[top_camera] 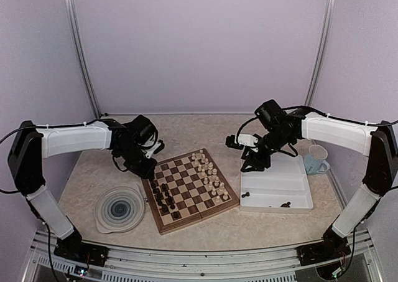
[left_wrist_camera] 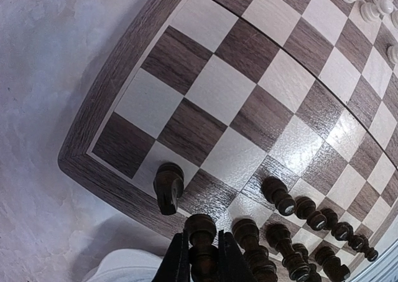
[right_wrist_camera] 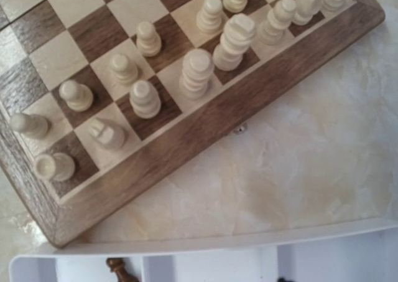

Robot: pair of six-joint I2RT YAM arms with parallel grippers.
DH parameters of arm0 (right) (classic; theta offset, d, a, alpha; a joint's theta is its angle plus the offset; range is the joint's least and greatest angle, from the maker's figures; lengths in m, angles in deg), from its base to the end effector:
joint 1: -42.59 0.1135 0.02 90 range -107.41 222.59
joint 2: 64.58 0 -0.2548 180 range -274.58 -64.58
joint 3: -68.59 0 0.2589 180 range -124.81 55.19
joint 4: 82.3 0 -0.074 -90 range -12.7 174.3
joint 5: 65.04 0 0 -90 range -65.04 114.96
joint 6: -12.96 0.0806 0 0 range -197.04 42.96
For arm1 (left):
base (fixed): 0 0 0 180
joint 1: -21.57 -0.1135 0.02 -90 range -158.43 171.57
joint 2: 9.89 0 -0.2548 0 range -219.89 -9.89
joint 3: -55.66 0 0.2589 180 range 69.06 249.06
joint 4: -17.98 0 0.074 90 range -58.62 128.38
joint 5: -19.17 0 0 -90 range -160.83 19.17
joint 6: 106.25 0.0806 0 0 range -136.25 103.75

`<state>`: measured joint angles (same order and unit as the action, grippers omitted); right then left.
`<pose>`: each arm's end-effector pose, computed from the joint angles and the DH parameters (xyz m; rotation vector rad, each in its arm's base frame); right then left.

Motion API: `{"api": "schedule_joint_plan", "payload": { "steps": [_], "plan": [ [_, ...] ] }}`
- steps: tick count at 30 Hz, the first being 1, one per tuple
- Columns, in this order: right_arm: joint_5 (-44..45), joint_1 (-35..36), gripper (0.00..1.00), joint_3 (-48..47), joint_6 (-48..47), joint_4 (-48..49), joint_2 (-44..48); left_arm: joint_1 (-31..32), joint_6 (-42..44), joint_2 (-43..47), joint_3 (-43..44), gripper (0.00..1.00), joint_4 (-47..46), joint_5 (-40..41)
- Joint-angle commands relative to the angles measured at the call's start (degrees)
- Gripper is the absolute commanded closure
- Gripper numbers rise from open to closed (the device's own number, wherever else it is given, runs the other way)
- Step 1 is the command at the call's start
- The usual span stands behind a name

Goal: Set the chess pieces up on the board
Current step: Place the bishop on f8.

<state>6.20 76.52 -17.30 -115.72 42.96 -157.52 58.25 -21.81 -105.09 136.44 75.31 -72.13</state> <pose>0.2851 0.2230 0.2037 -1.6324 2.0389 0.4035 0.2734 -0.2059 0.1560 0.7685 2.7404 -0.1948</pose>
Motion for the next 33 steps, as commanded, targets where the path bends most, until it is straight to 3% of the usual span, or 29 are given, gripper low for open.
{"api": "schedule_joint_plan", "payload": {
  "steps": [1, 33],
  "plan": [
    [0.1, -0.4, 0.47, -0.7, 0.0, -0.8, 0.0, 0.2, -0.2, -0.8, -0.9, 0.91, -1.6, -1.2],
    [0.3, -0.4, 0.47, -0.2, -0.1, -0.7, 0.0, 1.6, -0.1, -5.7, -0.2, 0.83, -2.5, -0.4]
  ]
}}
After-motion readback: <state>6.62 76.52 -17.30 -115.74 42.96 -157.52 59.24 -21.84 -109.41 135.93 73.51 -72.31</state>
